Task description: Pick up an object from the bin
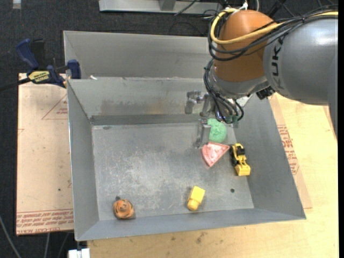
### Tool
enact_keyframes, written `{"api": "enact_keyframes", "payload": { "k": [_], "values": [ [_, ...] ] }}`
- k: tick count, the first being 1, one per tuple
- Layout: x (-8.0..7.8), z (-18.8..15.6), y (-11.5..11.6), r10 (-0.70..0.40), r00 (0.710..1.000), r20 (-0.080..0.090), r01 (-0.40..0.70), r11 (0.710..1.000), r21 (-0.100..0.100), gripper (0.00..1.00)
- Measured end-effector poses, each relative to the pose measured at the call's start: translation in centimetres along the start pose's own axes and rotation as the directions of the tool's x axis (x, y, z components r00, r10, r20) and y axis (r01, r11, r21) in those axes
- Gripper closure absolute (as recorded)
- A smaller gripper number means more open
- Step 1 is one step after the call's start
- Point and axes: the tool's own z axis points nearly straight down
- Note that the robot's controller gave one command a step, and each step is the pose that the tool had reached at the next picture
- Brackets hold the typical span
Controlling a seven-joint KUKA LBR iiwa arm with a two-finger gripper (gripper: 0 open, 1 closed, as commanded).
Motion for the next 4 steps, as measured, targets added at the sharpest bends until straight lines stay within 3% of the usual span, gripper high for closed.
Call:
{"api": "enact_keyframes", "payload": {
  "k": [1,2,3,4],
  "values": [
    [-0.1,-0.5,0.0,0.001,1.0,0.007,-0.001,1.0,0.0,0.0],
    [-0.5,1.0,1.9,0.018,1.0,0.009,-0.018,1.0,0.0,0.0],
    [0.7,1.5,2.2,-0.111,0.994,0.006,0.111,0.994,0.0,0.0],
    [0.8,2.9,2.8,-0.016,1.0,0.009,0.016,1.0,0.0,0.0]
  ]
}}
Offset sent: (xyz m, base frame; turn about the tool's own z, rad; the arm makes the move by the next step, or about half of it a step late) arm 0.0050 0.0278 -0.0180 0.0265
